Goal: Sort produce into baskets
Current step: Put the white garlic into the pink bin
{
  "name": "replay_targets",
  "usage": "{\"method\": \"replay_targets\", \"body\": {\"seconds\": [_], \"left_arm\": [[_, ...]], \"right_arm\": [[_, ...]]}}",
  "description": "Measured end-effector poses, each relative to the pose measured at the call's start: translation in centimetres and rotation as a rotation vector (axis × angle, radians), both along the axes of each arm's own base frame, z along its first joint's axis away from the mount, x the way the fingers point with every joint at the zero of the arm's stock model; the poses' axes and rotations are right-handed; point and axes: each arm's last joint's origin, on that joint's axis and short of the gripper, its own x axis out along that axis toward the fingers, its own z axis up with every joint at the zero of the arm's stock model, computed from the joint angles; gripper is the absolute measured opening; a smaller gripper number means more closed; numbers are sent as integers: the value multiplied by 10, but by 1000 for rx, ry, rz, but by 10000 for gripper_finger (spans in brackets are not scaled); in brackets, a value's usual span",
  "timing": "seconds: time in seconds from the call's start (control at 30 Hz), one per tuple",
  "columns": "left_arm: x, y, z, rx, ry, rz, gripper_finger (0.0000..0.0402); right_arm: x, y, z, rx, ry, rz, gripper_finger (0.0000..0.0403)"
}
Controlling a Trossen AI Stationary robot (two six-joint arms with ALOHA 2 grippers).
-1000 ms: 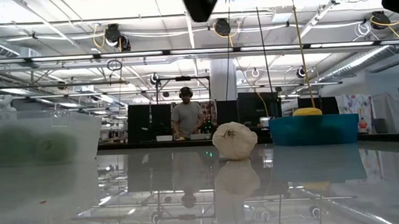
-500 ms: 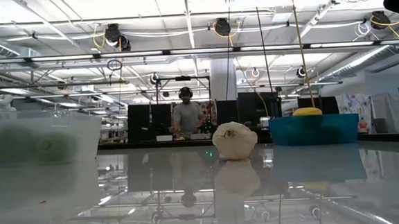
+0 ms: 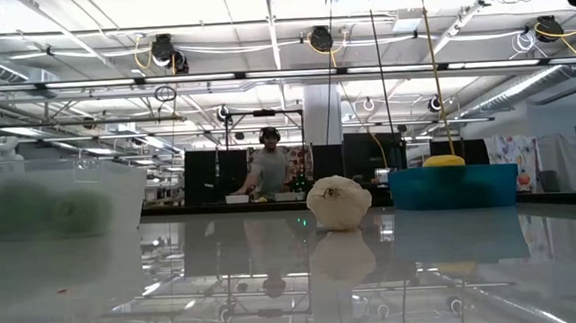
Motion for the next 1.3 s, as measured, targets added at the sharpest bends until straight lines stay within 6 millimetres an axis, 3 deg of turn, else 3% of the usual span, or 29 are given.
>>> {"method": "replay_targets", "body": {"seconds": [0.43, 0.67, 1.3], "left_arm": [[5, 6, -3, -20, -48, 25, 178], [7, 5, -24, -39, -85, 94, 178], [39, 65, -20, 47, -143, 261, 178]], "right_arm": [[0, 0, 0, -49, -4, 24, 157], [1, -1, 0, -50, -5, 20, 157], [26, -28, 0, -155, -2, -44, 157]]}}
